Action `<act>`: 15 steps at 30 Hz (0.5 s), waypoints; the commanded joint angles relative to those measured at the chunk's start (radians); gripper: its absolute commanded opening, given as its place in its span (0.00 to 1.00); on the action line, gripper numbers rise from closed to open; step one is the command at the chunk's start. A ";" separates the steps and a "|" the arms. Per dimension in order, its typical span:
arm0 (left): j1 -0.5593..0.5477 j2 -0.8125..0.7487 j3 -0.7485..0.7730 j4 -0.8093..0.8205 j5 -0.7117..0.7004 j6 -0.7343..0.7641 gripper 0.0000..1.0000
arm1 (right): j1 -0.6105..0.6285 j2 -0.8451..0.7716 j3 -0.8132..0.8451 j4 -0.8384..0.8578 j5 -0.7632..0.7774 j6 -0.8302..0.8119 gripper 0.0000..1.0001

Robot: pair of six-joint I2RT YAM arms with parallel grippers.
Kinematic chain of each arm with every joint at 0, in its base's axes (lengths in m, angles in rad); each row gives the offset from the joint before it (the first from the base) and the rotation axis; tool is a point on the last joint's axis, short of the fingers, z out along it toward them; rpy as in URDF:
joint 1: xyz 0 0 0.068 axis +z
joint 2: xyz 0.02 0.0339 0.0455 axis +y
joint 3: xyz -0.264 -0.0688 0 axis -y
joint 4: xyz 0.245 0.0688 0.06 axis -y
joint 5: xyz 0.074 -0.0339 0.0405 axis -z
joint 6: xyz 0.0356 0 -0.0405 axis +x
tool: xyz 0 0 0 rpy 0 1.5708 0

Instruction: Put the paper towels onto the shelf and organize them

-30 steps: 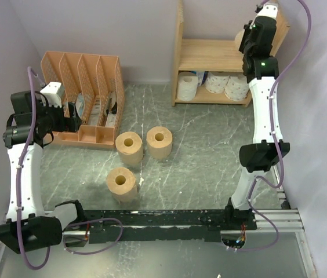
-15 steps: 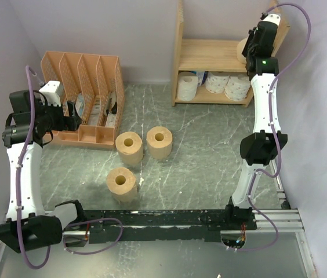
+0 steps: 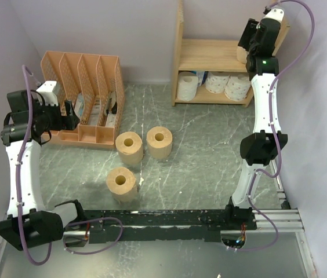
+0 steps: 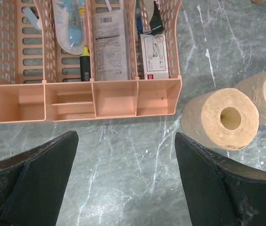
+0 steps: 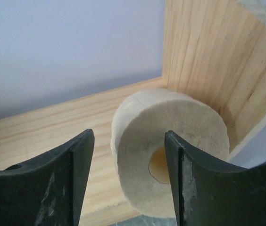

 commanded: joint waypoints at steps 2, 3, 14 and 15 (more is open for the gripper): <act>0.017 0.008 0.036 0.015 0.028 -0.011 0.95 | -0.001 -0.015 0.031 0.134 -0.046 -0.005 0.70; 0.017 0.010 0.036 0.016 0.027 -0.010 0.95 | -0.001 -0.008 0.038 0.147 -0.047 -0.003 0.74; 0.025 0.034 0.027 0.022 0.021 -0.006 0.95 | -0.063 0.120 0.077 0.103 -0.150 0.116 0.76; 0.026 0.036 0.026 0.024 0.021 -0.006 0.95 | -0.063 0.126 0.077 0.101 -0.154 0.116 0.76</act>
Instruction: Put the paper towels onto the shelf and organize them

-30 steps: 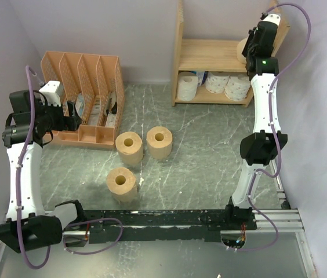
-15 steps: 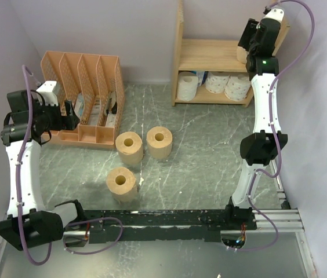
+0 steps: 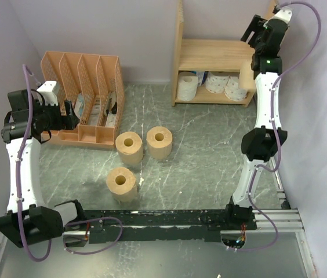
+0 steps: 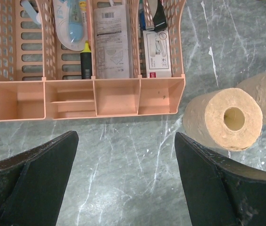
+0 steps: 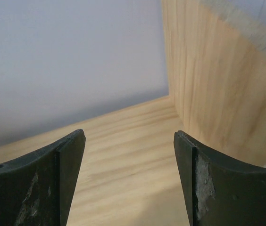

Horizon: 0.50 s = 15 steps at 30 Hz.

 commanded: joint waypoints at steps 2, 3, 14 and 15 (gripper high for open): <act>0.019 0.015 0.022 0.025 0.023 -0.006 0.95 | -0.004 0.060 0.005 -0.023 -0.055 0.036 0.76; 0.021 0.017 0.023 0.024 0.025 -0.007 0.95 | -0.004 0.054 0.001 -0.032 -0.067 0.036 0.77; 0.033 -0.009 0.056 -0.034 0.115 0.025 0.96 | 0.637 -0.628 -0.658 -0.277 0.156 -0.326 0.88; 0.033 -0.009 0.052 -0.035 0.118 0.026 0.96 | 0.647 -0.652 -0.707 -0.320 0.095 -0.303 0.87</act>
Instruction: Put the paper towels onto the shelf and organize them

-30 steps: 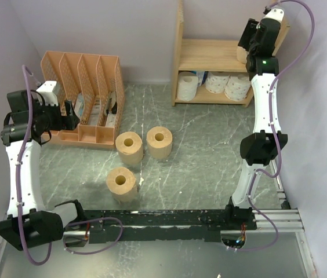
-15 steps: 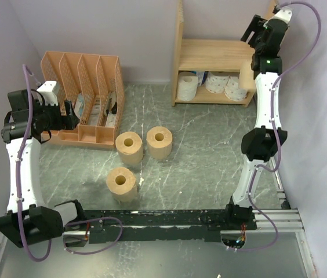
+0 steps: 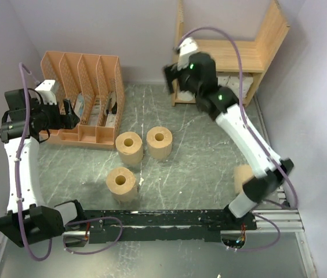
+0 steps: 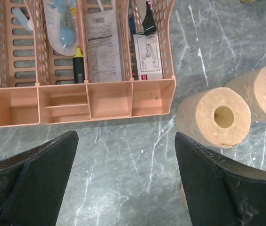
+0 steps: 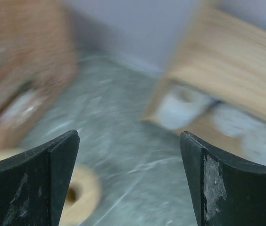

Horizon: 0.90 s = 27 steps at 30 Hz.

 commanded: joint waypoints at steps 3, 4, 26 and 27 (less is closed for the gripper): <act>0.015 -0.021 0.021 -0.018 0.071 0.019 0.96 | 0.186 -0.221 -0.292 -0.248 -0.111 -0.063 0.81; 0.015 -0.022 0.018 -0.017 0.075 0.019 0.96 | 0.242 -0.223 -0.347 -0.265 -0.114 -0.091 0.79; 0.016 -0.046 -0.015 -0.001 0.038 0.019 0.95 | 0.571 -0.064 -0.582 -0.034 0.058 -0.274 0.78; 0.015 -0.046 -0.015 -0.002 0.036 0.019 0.95 | 0.573 -0.056 -0.577 -0.026 0.057 -0.277 0.78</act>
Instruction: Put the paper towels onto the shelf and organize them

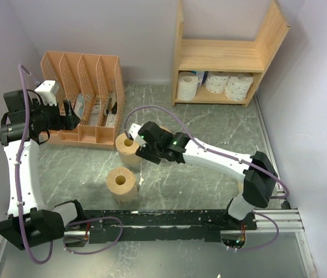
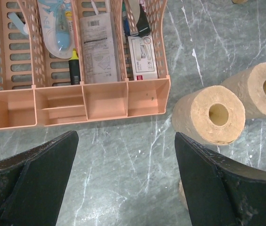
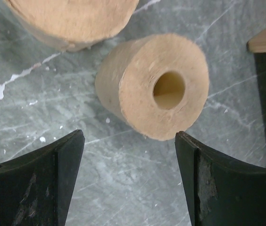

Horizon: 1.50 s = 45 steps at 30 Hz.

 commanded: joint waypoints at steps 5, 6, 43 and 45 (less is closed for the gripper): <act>0.011 -0.013 -0.001 -0.001 -0.005 0.011 0.95 | 0.006 0.077 0.071 0.095 0.006 -0.061 0.78; 0.011 -0.012 0.001 -0.002 -0.005 0.011 0.95 | 0.006 0.087 0.074 0.104 0.003 -0.069 0.78; 0.011 0.007 -0.017 0.003 -0.008 0.015 0.95 | -0.183 0.111 -0.043 0.165 -0.234 -0.060 0.49; 0.012 0.010 -0.013 0.002 -0.007 0.015 0.95 | -0.186 0.117 -0.044 0.163 -0.234 -0.061 0.48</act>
